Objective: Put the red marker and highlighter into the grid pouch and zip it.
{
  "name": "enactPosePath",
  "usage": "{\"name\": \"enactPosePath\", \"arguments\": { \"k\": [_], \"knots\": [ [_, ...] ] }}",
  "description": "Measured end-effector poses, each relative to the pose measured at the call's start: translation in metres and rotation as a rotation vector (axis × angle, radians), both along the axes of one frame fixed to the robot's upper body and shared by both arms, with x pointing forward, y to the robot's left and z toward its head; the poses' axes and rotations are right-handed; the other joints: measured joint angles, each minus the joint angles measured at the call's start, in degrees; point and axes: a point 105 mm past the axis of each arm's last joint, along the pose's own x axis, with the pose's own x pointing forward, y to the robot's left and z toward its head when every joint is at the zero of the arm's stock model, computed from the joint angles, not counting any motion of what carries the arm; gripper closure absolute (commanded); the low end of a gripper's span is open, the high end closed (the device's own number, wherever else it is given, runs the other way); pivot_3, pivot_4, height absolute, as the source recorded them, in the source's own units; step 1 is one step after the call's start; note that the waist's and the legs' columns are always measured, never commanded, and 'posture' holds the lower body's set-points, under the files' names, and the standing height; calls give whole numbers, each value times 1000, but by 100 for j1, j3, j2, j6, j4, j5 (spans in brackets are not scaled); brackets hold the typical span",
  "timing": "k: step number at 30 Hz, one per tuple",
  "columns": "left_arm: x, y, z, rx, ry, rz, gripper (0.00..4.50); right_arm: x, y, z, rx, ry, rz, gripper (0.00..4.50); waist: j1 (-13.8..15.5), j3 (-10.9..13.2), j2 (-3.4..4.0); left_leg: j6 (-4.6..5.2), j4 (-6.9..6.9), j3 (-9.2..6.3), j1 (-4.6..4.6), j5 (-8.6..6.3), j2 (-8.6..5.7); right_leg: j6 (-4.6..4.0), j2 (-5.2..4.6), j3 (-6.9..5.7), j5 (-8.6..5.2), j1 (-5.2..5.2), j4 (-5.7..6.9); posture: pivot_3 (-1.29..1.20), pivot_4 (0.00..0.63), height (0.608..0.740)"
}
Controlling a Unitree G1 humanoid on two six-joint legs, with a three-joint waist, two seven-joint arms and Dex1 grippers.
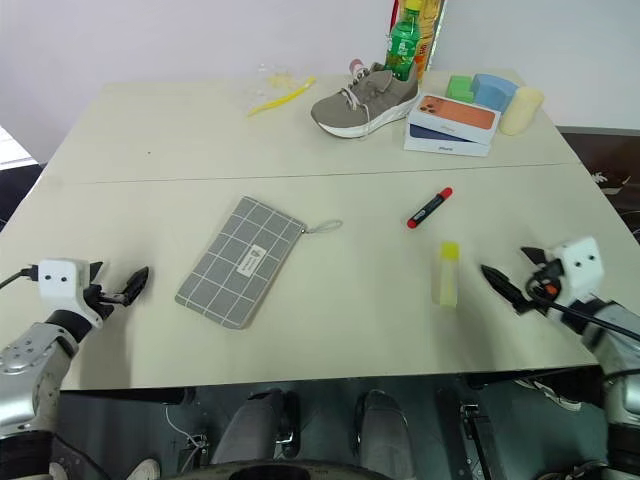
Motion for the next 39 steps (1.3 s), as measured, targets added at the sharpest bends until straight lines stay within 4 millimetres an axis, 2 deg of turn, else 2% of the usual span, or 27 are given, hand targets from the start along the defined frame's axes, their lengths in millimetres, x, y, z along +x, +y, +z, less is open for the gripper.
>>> {"name": "enactPosePath", "arguments": {
  "k": [2, 5, 7, 8, 11, 12, 14, 16, 19, 22, 26, 31, 39],
  "knots": [
    [-2, -8, 0, -6, -17, -18, 0, 8, 34, 7, 22, -30, 92, 92, 5, 1, -2, 0, 0, -1, -1, 0, 0, 0, 0, 0, 0, -1, 0, 0, 150, 740],
    [-4, -21, 4, 0, -43, -61, 0, 16, 86, 21, 67, -76, 228, 970, 11, 2, -5, 0, 0, -4, -3, 0, -1, 0, 0, -1, 0, -1, 0, 0, 150, 740],
    [-7, -25, 5, 21, -47, -87, 0, 18, 114, 26, 94, -85, 296, 1848, 21, 2, -5, 0, 1, -5, -5, 0, -5, 0, -2, -1, 0, -1, -1, 0, 150, 740],
    [-9, -29, 5, 41, -44, -114, 0, 20, 127, 27, 104, -79, 320, 2434, 15, 2, -6, 0, 0, -5, -6, 0, -5, -1, -2, -2, 0, -2, -2, 0, 150, 740],
    [-16, -48, 8, 82, -39, -245, 0, 27, 170, 21, 126, -45, 370, 4056, -1, 1, -9, 0, 0, -4, -7, 0, -1, -2, -1, -1, 0, -9, 0, 0, 150, 740],
    [-19, -53, 10, 99, -36, -289, 0, 31, 186, 21, 148, -40, 382, 4441, -6, 2, -10, 0, 0, -5, -9, 0, 1, -4, 1, -2, 1, -11, 0, 0, 150, 740],
    [-22, -60, 19, 156, -50, -375, 0, 38, 208, 20, 163, -24, 388, 4441, -10, 3, -6, 0, 0, -3, -10, 0, 0, -5, 1, -1, 2, -15, 3, 0, 150, 740],
    [-25, -63, 25, 207, -56, -425, 0, 44, 220, 17, 140, -10, 379, 4441, 2, 3, -5, 0, 0, -2, -11, 0, -5, -5, -2, -1, 2, -15, 2, 0, 150, 740],
    [-33, -68, 25, 281, -32, -516, 0, 61, 239, 0, 68, 37, 338, 4441, -25, 1, -8, 0, 0, 4, -12, 0, -3, -5, -2, 0, 2, -17, 1, 0, 150, 740],
    [-43, -72, 23, 326, -1, -591, 0, 69, 253, -20, 30, 101, 320, 4441, -46, 3, -5, 0, -4, 5, -12, 0, -1, -4, 0, 0, 2, -22, 2, 0, 150, 740],
    [-55, -80, 16, 341, 39, -663, 0, 84, 263, -29, 3, 141, 260, 4441, -110, 1, -8, 0, -4, 5, -12, 0, -1, -4, 0, 1, 2, -22, 5, 0, 150, 740],
    [-67, -113, 10, 475, 10, -813, 0, 89, 268, -31, -1, 153, 228, 4441, -145, -2, -5, 0, -4, 6, -7, 0, 0, -4, 1, 3, 2, -19, 9, 0, 150, 740],
    [-49, -137, 12, 748, -130, -807, 0, 90, 267, -32, 35, 181, 210, 4441, -137, -6, -2, 0, -4, 7, -4, 0, 1, -5, 1, 4, 3, -17, 12, 0, 150, 740]
  ]
}}
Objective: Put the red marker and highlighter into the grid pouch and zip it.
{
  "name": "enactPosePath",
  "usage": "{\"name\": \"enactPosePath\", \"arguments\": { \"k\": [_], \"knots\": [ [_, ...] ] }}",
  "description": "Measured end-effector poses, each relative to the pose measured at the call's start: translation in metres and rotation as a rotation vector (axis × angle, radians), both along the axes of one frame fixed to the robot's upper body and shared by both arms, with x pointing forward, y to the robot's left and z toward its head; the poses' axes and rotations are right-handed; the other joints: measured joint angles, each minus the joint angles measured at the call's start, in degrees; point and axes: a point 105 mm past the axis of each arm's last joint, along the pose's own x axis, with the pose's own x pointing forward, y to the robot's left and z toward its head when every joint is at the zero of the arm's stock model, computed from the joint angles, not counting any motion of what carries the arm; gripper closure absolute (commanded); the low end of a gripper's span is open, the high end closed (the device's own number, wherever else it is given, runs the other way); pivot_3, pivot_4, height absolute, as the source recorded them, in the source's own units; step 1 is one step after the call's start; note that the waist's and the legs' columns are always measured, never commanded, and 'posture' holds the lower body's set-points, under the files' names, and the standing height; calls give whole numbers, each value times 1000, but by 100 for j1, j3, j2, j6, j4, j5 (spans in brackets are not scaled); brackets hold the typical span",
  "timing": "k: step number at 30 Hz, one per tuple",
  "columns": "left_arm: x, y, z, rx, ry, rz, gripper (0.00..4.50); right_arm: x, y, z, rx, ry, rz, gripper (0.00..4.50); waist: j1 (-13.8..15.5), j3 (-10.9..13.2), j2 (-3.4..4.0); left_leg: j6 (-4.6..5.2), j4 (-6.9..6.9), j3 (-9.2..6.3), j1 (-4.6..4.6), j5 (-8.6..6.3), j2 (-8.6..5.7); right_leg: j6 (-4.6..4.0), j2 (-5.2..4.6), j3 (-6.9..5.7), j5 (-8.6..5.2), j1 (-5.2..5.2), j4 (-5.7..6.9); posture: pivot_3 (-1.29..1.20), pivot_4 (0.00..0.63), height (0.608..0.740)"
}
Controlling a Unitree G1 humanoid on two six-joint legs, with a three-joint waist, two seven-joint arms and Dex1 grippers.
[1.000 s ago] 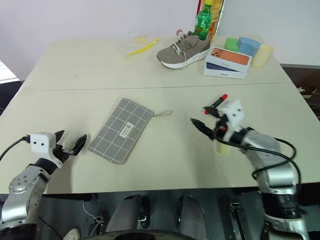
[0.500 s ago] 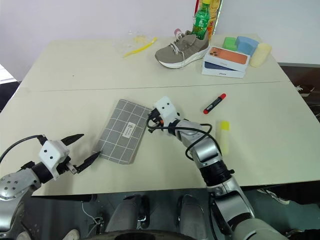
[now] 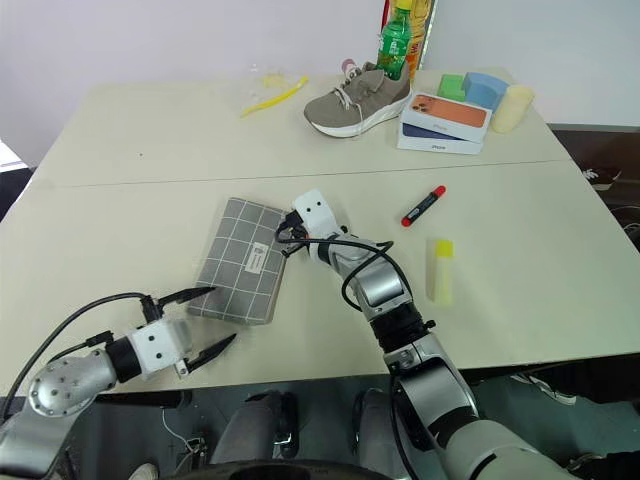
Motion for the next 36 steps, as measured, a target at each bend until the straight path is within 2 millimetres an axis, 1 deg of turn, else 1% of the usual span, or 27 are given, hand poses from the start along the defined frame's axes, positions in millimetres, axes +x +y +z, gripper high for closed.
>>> {"name": "enactPosePath", "arguments": {
  "k": [4, 8, 11, 13, 16, 18, 19, 22, 24, 26, 29, 31, 32, 33, 34, 36],
  "knots": [
    [8, -9, 2, 84, -124, -5, 0, -2, 1, 0, 6, 7, -2, 4441, 8, -5, 8, 0, 0, 0, 1, 0, -1, 1, -2, 0, 0, 2, 0, 0, 150, 740],
    [17, -16, 4, 99, -188, 27, 0, -4, 1, -1, 9, 12, -3, 4441, 10, -6, 9, 0, 0, -1, 2, 0, 0, 1, -2, 0, 0, 2, 2, 0, 150, 740],
    [24, -17, 3, 109, -202, 58, 804, -6, 2, 0, 11, 15, 0, 4500, -3, -7, 12, 0, 0, 0, 2, 0, 1, 1, -2, 0, 0, 1, 3, 0, 150, 740],
    [27, -13, -1, 112, -190, 90, 1770, -7, 2, -1, 12, 18, 1, 4500, -8, -7, 12, 0, -3, 0, 2, 0, 1, 1, -1, 0, 0, -1, 3, 0, 150, 740],
    [30, -7, -6, 128, -183, 126, 3343, -9, 1, -2, 15, 22, 0, 4500, -9, -6, 12, 0, -12, 1, 2, 0, 1, 1, -1, 0, 0, -6, 2, 0, 150, 740],
    [33, -4, 0, 123, -215, 146, 4349, -10, 0, -2, 16, 21, -2, 4500, -8, -7, 14, 0, -13, 2, 2, 0, 1, 1, -3, 1, 0, -6, 2, 0, 150, 740],
    [34, -3, 4, 120, -228, 153, 4435, -9, 0, -2, 16, 21, -3, 4500, -5, -8, 14, 0, -13, 2, 2, 0, 1, 1, -3, 1, 0, -5, 2, 0, 150, 740],
    [36, 0, 4, 109, -227, 170, 4435, -9, -2, -2, 18, 15, -7, 4500, -5, -7, 14, 0, -13, 2, 2, 0, 1, 1, -4, 1, 0, -6, 2, 0, 150, 740],
    [40, 5, 6, 64, -224, 214, 4435, -7, -7, -1, 7, -10, -16, 4500, 2, -5, 14, 0, -13, 1, 1, 0, 1, 1, -3, 1, 0, -8, 2, 0, 150, 740],
    [46, 14, 9, 11, -220, 273, 4435, -5, -18, 4, -15, -56, -30, 4500, 1, -3, 12, 0, -12, 2, -3, 0, 0, 1, -5, 1, 0, -10, 1, 0, 150, 740],
    [48, 19, 19, -76, -230, 298, 4500, -5, -45, 21, -22, -131, -32, 3648, 17, 0, 8, 0, -14, 1, -10, 0, -2, 2, -5, 0, 0, -11, -9, 0, 150, 740],
    [47, 16, 26, -127, -241, 261, 4500, -9, -65, 35, -4, -166, -30, 2628, 13, 0, 6, 1, -17, 2, -11, -1, -2, 2, -5, 0, 0, -11, -15, 0, 150, 740],
    [47, 13, 30, -147, -246, 242, 4500, -9, -72, 39, -2, -177, -35, 2170, 11, 0, 6, 1, -19, 2, -11, -1, -2, 2, -5, -1, 0, -11, -14, 0, 150, 740],
    [47, 9, 34, -170, -254, 212, 4500, -10, -81, 43, -17, -191, -35, 1513, 9, 0, 6, 1, -19, 3, -11, -1, -2, 2, -4, -1, 0, -12, -14, 0, 150, 740],
    [47, 7, 36, -184, -258, 199, 4500, -10, -86, 45, -25, -196, -39, 1072, 2, 0, 6, 1, -20, 3, -10, -1, -1, 2, -3, -1, 0, -12, -14, 0, 150, 740],
    [45, -4, 38, -220, -239, 136, 4500, -14, -101, 46, -72, -202, -30, 1072, 1, 0, 7, 1, -22, 7, -8, -1, 0, 2, -3, 0, 0, -13, -13, 0, 150, 740]
  ]
}}
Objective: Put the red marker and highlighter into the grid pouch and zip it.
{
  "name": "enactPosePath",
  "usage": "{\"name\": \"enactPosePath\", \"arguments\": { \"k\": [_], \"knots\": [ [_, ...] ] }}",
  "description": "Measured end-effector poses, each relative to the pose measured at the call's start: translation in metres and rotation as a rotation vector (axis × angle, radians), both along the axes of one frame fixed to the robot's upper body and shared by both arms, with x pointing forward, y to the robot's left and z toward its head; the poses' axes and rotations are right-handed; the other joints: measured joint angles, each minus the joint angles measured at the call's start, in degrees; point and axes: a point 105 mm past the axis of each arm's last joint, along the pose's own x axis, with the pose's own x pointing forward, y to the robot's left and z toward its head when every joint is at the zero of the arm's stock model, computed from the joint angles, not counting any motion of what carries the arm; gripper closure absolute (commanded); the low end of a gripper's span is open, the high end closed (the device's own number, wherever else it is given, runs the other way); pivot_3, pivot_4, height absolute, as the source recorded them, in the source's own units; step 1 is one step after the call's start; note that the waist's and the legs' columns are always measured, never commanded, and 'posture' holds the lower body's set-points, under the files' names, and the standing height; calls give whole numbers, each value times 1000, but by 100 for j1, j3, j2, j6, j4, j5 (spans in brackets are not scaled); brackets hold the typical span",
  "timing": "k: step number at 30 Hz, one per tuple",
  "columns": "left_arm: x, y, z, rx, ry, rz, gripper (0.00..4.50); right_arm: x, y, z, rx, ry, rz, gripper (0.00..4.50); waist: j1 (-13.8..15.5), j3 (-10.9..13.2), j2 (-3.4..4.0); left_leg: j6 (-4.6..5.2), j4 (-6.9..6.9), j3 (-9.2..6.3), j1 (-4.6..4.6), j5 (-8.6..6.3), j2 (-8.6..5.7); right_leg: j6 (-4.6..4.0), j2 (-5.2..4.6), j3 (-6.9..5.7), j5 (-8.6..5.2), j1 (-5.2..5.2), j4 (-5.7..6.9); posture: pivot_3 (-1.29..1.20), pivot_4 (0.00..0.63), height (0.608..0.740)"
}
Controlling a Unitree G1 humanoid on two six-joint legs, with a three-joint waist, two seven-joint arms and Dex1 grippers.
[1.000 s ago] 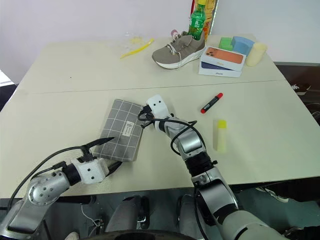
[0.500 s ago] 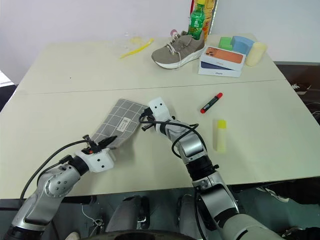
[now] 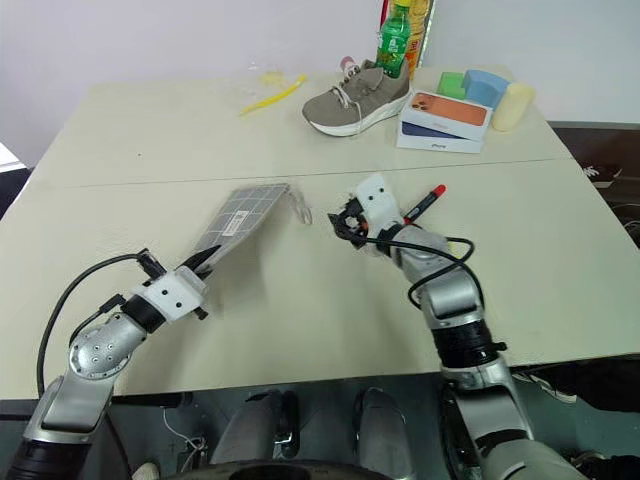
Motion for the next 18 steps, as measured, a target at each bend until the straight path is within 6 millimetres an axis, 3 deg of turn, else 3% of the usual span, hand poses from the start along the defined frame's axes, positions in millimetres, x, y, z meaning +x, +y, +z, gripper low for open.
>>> {"name": "enactPosePath", "arguments": {
  "k": [5, 13, 16, 18],
  "knots": [
    [-3, -20, -2, -37, 42, -127, 4500, -6, -1, -6, -17, 28, 36, 1072, -16, 1, -2, 0, 0, 5, 1, 0, 3, 0, 4, 2, 0, -2, 1, 0, 150, 740],
    [-4, -24, 3, -68, 48, -180, 4500, -4, 9, -6, 47, 49, 5, 1072, 17, 1, -1, 0, 1, 6, 1, 0, -1, 0, 0, 2, 0, 0, 1, 0, 150, 740],
    [-6, -25, 2, -79, 61, -197, 4500, -1, 6, -5, 66, 48, -15, 1978, 9, 1, -1, 0, 1, 6, 1, 0, 0, 0, 1, 2, 0, 0, 1, 0, 150, 740],
    [-9, -25, 1, -86, 74, -209, 4500, 0, 4, -4, 92, 52, -24, 3025, 5, 1, -1, 0, 0, 6, 1, 0, 0, 0, 2, 2, 0, -1, 1, 0, 150, 740]
  ]
}}
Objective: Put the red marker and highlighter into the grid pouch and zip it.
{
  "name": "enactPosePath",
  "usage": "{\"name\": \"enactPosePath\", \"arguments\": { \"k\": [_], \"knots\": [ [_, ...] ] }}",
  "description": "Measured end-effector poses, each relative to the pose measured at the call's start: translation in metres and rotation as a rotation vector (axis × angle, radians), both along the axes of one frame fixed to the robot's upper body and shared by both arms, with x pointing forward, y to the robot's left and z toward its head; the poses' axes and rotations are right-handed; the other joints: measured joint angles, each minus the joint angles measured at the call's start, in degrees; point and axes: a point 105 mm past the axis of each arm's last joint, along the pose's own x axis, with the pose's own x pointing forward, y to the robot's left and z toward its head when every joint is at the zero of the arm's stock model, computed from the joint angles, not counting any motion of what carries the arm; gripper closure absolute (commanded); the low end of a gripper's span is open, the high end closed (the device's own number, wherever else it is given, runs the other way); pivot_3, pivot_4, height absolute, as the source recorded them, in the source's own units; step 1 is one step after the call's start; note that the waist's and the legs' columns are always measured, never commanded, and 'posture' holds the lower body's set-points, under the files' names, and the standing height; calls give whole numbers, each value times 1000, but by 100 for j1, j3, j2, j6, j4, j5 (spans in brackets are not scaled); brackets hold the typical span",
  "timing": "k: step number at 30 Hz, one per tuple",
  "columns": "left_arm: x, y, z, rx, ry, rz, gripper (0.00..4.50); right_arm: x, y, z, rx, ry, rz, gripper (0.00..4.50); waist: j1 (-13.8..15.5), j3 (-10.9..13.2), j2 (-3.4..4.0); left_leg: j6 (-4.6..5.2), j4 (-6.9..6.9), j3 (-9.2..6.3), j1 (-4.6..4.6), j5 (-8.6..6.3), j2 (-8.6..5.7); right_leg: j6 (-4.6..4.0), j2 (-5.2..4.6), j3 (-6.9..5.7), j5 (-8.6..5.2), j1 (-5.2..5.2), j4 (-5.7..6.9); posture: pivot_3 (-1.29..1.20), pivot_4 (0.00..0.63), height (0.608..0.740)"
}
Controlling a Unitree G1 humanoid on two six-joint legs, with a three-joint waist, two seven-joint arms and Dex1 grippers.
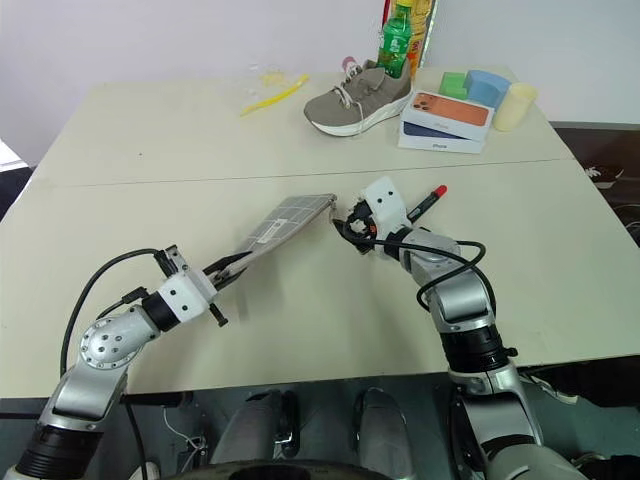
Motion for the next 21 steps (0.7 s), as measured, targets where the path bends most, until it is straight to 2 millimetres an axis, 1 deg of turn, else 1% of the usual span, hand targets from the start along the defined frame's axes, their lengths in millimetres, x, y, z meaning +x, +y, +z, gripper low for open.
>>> {"name": "enactPosePath", "arguments": {
  "k": [1, 2, 3, 8, 9, 11, 14, 17, 21],
  "knots": [
    [-1, 0, -1, 0, 6, -3, 4500, 0, 0, 1, 6, -1, -3, 3466, -1, 0, 0, 0, 0, 0, 0, 0, 0, 0, 0, 0, 0, 0, 0, 0, 150, 740],
    [-2, 0, -2, 2, 11, -4, 4500, 0, -1, 1, 15, 0, -2, 4053, -1, 0, 0, 0, 0, 0, 0, 0, 0, 0, 1, 0, 0, 0, 0, 0, 150, 740],
    [-3, 0, -3, 3, 14, -5, 4500, 0, 0, 1, 19, 1, 1, 4478, -1, 0, 0, 0, 0, 0, 0, 0, 0, 0, 1, 0, 0, 0, 0, 0, 150, 740],
    [-4, -1, -3, 9, 18, -17, 4500, -1, 1, 1, 29, 9, 11, 4478, 6, 0, 0, 0, 0, 1, 0, 0, 0, 0, 1, 0, 0, 0, 0, 0, 150, 740],
    [-4, -1, -3, 9, 18, -18, 4500, -2, 2, 0, 32, 15, 17, 4259, 8, 0, 0, 0, 0, 1, 0, 0, 0, 0, 1, 0, 0, 1, 0, 0, 150, 740],
    [-4, -1, -3, 9, 16, -18, 4500, -4, 1, -1, 30, 27, 30, 3561, 10, 0, 0, 0, 1, 1, 0, 0, 0, 0, 0, 0, 0, 1, 0, 0, 150, 740],
    [-3, -2, -1, 8, 10, -21, 4500, -7, -5, -4, -4, 29, 29, 2101, 8, 0, 0, 0, 0, 1, 0, 0, 0, 0, 0, 0, 0, 0, 0, 0, 150, 740],
    [-2, -2, 1, 7, 2, -24, 4500, -11, -9, -9, -25, 33, 34, 2101, 5, 0, 0, 0, 0, 1, 0, 0, 0, 0, 0, 1, 0, 0, 0, 0, 150, 740],
    [0, -4, 7, 2, -17, -34, 4500, -17, -4, -6, -24, 21, 75, 2101, -3, 0, 0, 0, 0, 0, 1, 0, 1, 0, 1, 1, 0, 0, 0, 0, 150, 740]
  ]
}}
